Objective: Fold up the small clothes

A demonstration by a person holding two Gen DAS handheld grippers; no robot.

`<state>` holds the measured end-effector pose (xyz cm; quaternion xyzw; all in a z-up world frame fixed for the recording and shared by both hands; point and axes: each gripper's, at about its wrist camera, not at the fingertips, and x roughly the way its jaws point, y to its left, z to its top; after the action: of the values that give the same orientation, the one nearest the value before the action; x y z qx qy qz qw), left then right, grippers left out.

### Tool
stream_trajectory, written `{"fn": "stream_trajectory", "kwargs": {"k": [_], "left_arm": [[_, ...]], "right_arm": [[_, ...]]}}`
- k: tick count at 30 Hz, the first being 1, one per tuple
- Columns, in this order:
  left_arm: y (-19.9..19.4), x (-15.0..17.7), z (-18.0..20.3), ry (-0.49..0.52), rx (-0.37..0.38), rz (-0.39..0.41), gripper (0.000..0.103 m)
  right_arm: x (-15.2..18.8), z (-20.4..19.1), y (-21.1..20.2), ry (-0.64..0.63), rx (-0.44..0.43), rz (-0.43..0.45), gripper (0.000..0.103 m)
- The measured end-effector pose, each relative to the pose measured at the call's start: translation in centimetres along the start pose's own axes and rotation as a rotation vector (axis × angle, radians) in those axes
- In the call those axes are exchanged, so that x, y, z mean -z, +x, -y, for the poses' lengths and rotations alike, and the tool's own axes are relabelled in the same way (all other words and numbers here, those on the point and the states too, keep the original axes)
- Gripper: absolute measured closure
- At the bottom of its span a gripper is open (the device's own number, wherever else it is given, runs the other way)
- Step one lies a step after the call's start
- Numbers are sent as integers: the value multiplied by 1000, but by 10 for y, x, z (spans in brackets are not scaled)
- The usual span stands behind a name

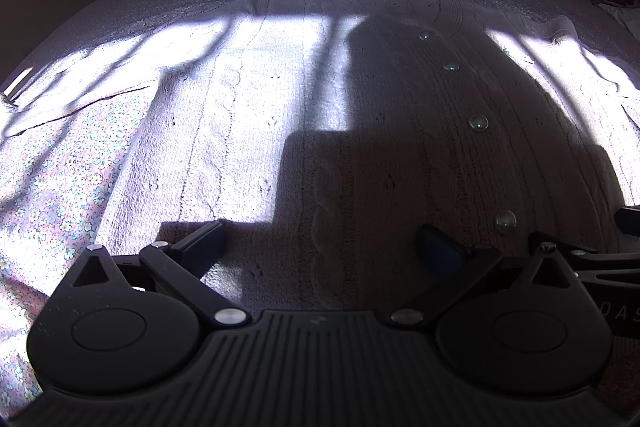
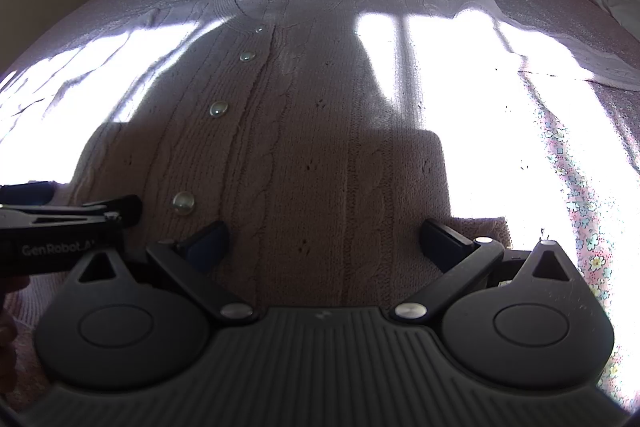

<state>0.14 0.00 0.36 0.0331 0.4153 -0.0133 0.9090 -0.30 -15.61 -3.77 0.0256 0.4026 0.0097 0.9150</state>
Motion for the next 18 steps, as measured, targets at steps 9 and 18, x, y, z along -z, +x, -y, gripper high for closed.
{"fn": "stream_trajectory", "kwargs": {"k": [9, 18], "left_arm": [[0, 1, 0, 0, 0, 3, 0], [0, 1, -1, 1, 0, 4, 0]], "right_arm": [[0, 0, 0, 0, 0, 1, 0], [-1, 0, -3, -1, 0, -2, 0]]}}
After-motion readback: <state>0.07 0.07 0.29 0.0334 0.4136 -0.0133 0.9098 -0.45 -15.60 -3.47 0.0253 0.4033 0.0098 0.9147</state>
